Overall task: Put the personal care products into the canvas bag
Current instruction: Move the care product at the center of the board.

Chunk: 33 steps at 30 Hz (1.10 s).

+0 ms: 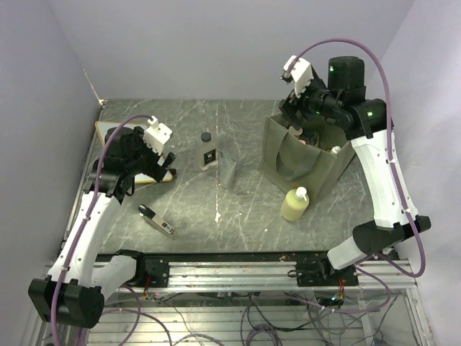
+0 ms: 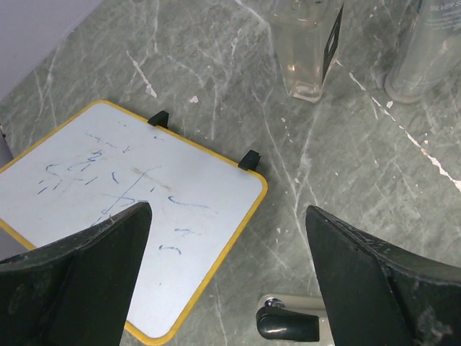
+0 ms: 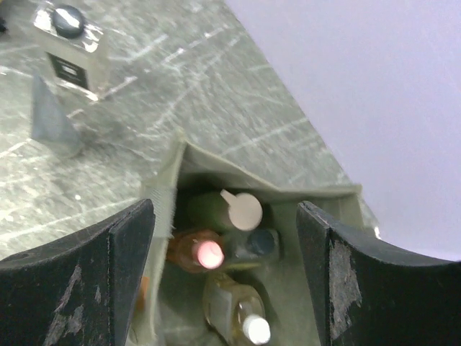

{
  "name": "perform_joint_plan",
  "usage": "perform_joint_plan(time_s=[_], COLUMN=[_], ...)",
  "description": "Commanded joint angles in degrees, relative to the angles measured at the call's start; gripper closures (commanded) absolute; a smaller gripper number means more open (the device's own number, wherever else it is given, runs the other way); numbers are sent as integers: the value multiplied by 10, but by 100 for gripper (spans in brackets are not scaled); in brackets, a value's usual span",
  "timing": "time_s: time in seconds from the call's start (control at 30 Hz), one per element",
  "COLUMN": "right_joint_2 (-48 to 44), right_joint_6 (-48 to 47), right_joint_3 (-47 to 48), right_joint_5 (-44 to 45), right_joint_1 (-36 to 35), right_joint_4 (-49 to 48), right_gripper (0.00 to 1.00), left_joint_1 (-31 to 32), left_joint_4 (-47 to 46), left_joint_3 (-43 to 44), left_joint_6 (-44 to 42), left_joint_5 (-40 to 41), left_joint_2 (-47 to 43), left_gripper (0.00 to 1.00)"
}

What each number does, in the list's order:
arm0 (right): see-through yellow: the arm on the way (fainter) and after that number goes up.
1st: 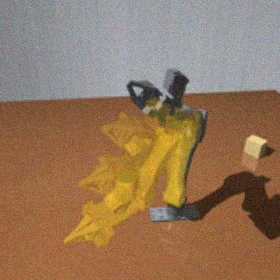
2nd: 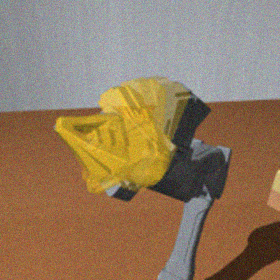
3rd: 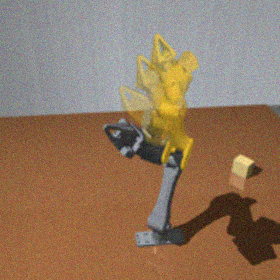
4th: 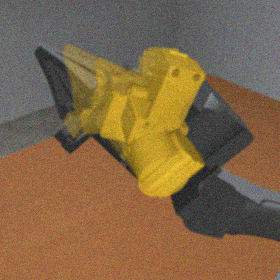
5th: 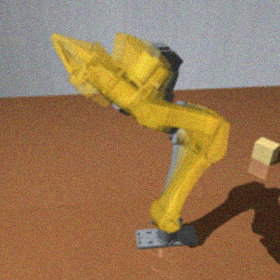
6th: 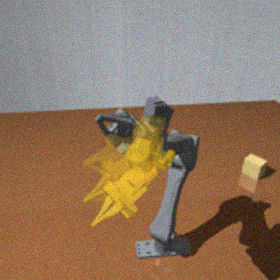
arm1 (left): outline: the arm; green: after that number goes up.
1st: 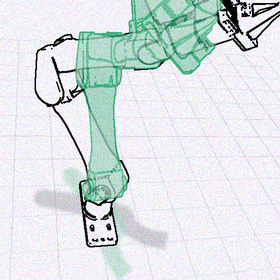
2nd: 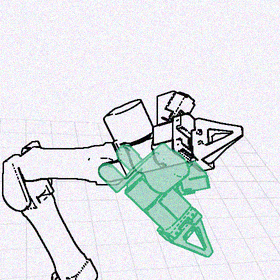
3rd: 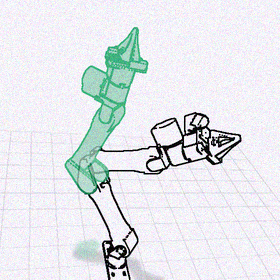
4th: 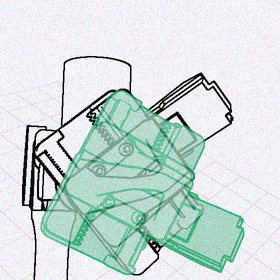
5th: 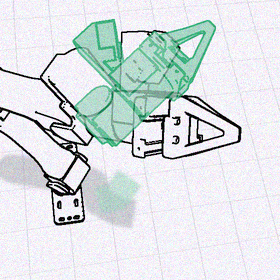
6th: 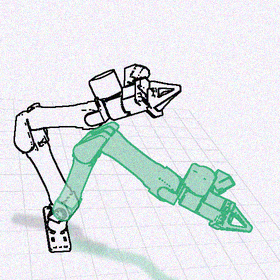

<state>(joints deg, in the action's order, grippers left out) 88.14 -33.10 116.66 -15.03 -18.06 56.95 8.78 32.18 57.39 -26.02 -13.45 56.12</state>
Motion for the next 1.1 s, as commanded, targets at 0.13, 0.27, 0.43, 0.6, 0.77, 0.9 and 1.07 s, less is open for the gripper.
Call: perform_joint_plan(time_s=[0.13, 0.27, 0.43, 0.6, 0.77, 0.9, 1.07], right_joint_2=[-37, -65, -94, -130, -157, -172, -181], right_joint_6=[14, 26, 32, 31, 27, 25, 26], right_joint_3=[-41, -85, -118, -154, -179, -199, -217], right_joint_5=[-77, -109, -109, -90, -85, -91, -97], right_joint_1=[-55, -58, -59, -59, -57, -43, -32], right_joint_4=[-40, -49, -46, -49, -45, -50, -51], right_gripper=[21, 21, 21, 21, 21, 21, 21], left_joint_1=[-4, 4, 39, 81, 97, 108, 114], left_joint_4=[-86, -128, -176, -222, -248, -257, -257], left_joint_3=[4, 6, 19, 32, 64, 99, 135], left_joint_6=[41, 46, 50, 61, 80, 81, 90], left_joint_5=[-46, -87, -104, -93, -87, -87, -98], left_joint_2=[52, 92, 166, 229, 295, 351, 406], left_gripper=[1, 1, 1, 1, 1, 0, 7])
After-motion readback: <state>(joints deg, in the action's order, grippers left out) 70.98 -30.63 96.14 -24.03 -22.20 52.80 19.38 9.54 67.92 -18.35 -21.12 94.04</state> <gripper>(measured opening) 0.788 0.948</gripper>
